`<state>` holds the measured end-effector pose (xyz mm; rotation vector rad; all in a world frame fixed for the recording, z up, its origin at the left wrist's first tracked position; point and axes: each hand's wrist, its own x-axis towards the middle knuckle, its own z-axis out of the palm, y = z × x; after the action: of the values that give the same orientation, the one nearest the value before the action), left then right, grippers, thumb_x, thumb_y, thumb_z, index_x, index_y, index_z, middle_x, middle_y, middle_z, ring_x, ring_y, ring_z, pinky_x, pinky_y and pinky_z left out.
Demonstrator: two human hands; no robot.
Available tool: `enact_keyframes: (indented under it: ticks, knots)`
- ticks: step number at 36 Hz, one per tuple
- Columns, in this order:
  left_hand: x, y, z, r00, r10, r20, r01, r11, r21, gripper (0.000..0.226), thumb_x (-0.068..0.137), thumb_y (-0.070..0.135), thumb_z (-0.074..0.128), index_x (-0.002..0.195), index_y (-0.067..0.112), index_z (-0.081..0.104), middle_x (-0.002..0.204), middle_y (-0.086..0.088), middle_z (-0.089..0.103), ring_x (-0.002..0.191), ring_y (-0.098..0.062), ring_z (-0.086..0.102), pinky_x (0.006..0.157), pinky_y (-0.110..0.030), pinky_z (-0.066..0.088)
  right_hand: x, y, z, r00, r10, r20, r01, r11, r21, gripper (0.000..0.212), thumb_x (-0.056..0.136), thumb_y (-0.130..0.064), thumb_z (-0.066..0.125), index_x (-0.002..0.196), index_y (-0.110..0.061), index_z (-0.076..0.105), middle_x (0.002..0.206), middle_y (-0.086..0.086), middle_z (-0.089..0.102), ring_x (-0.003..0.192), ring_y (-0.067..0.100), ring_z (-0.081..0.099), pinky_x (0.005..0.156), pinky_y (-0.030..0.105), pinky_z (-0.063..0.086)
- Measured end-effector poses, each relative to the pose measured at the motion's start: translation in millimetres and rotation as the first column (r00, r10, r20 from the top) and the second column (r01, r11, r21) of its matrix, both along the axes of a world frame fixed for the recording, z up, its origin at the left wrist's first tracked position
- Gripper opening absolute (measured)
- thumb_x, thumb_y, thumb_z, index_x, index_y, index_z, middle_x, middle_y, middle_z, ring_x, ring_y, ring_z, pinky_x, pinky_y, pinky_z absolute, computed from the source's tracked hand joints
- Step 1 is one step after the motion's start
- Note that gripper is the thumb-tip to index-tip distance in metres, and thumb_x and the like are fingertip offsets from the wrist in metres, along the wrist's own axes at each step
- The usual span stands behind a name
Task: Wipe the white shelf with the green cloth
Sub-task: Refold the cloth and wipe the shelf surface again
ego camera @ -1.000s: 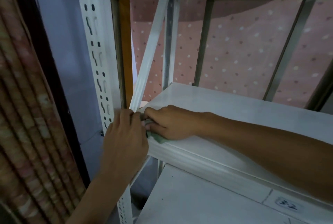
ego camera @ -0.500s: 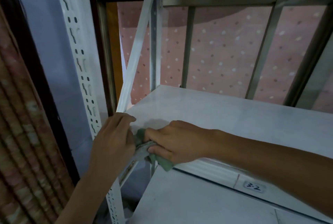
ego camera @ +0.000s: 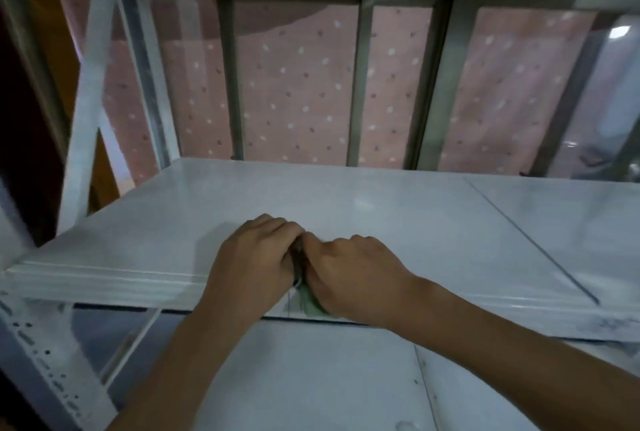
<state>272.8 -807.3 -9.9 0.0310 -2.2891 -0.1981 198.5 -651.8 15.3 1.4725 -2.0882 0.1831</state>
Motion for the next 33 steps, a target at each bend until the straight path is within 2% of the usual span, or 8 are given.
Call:
enact_keyframes:
  ticks: [2, 5, 8, 12, 16, 22, 26, 33]
  knots:
    - [-13, 22, 4, 0.999, -0.036, 0.028, 0.036, 0.999, -0.014, 0.018, 0.071, 0.006, 0.045, 0.07, 0.011, 0.062, 0.064, -0.001, 0.059, 0.063, -0.022, 0.052, 0.054, -0.036, 0.044, -5, 25, 0, 0.994, -0.107, -0.011, 0.107, 0.994, -0.009, 0.022, 0.077, -0.023, 0.047, 0.084, -0.011, 0.064, 0.044, 0.0, 0.049, 0.038, 0.021, 0.013, 0.048, 0.02, -0.002]
    - [-28, 55, 7, 0.99, -0.125, 0.071, 0.127, 0.992, -0.016, 0.019, 0.078, 0.013, 0.048, 0.075, 0.015, 0.067, 0.067, 0.003, 0.062, 0.066, -0.019, 0.053, 0.056, -0.033, 0.045, -17, 64, -3, 0.98, -0.201, -0.011, 0.2, 0.98, -0.02, 0.01, 0.078, -0.024, 0.055, 0.078, -0.013, 0.056, 0.043, -0.001, 0.047, 0.037, 0.02, 0.008, 0.048, 0.019, -0.002]
    - [-42, 83, 8, 0.975, -0.177, 0.132, 0.183, 0.983, -0.032, 0.017, 0.084, 0.023, 0.053, 0.079, 0.02, 0.07, 0.072, 0.008, 0.064, 0.072, -0.014, 0.054, 0.058, -0.033, 0.048, -33, 101, -5, 0.948, -0.319, 0.022, 0.319, 0.947, -0.032, 0.019, 0.08, -0.025, 0.059, 0.073, -0.015, 0.044, 0.042, -0.003, 0.036, 0.039, 0.012, 0.0, 0.044, 0.019, 0.002]
    - [-54, 109, 6, 0.949, -0.264, 0.171, 0.272, 0.962, -0.027, 0.008, 0.089, 0.019, 0.067, 0.084, 0.023, 0.072, 0.081, 0.011, 0.066, 0.078, -0.013, 0.058, 0.062, -0.034, 0.054, -48, 147, -1, 0.873, -0.487, 0.027, 0.486, 0.873, 0.035, 0.018, 0.098, -0.033, 0.038, 0.089, -0.018, 0.031, 0.057, -0.004, 0.032, 0.045, 0.023, 0.03, 0.044, 0.028, 0.016]
    - [-57, 120, 10, 0.938, -0.296, 0.18, 0.298, 0.954, 0.015, 0.014, 0.088, 0.011, 0.07, 0.092, 0.022, 0.077, 0.092, 0.012, 0.072, 0.086, -0.011, 0.064, 0.071, -0.032, 0.056, -63, 183, 7, 0.82, -0.563, 0.1, 0.559, 0.826, 0.067, 0.023, 0.102, -0.038, 0.029, 0.099, -0.017, 0.038, 0.072, -0.001, 0.048, 0.062, 0.027, 0.046, 0.056, 0.032, 0.034]
    - [-55, 119, 12, 0.939, -0.286, 0.192, 0.281, 0.958, 0.053, 0.015, 0.09, 0.014, 0.069, 0.092, 0.026, 0.077, 0.091, 0.015, 0.071, 0.087, -0.009, 0.063, 0.072, -0.031, 0.055, -99, 199, 13, 0.725, -0.673, 0.142, 0.656, 0.739, 0.154, 0.019, 0.103, -0.033, 0.029, 0.097, -0.016, 0.031, 0.075, 0.002, 0.046, 0.068, 0.028, 0.046, 0.062, 0.034, 0.038]
    - [-48, 111, 11, 0.946, -0.278, 0.169, 0.271, 0.96, 0.064, 0.01, 0.089, 0.017, 0.07, 0.088, 0.025, 0.076, 0.087, 0.015, 0.07, 0.083, -0.007, 0.062, 0.069, -0.033, 0.057, -136, 195, 17, 0.687, -0.702, 0.189, 0.674, 0.712, 0.197, 0.018, 0.103, -0.031, 0.029, 0.098, -0.014, 0.034, 0.084, 0.008, 0.055, 0.071, 0.03, 0.048, 0.062, 0.035, 0.037]
    - [-30, 77, 8, 0.959, -0.225, 0.172, 0.202, 0.969, 0.138, 0.011, 0.091, 0.02, 0.07, 0.082, 0.025, 0.074, 0.086, 0.015, 0.068, 0.083, -0.004, 0.058, 0.073, -0.032, 0.054, -178, 162, 22, 0.711, -0.684, 0.164, 0.647, 0.727, 0.228, 0.028, 0.103, -0.032, 0.033, 0.114, -0.008, 0.043, 0.099, 0.017, 0.064, 0.076, 0.031, 0.052, 0.065, 0.036, 0.041]
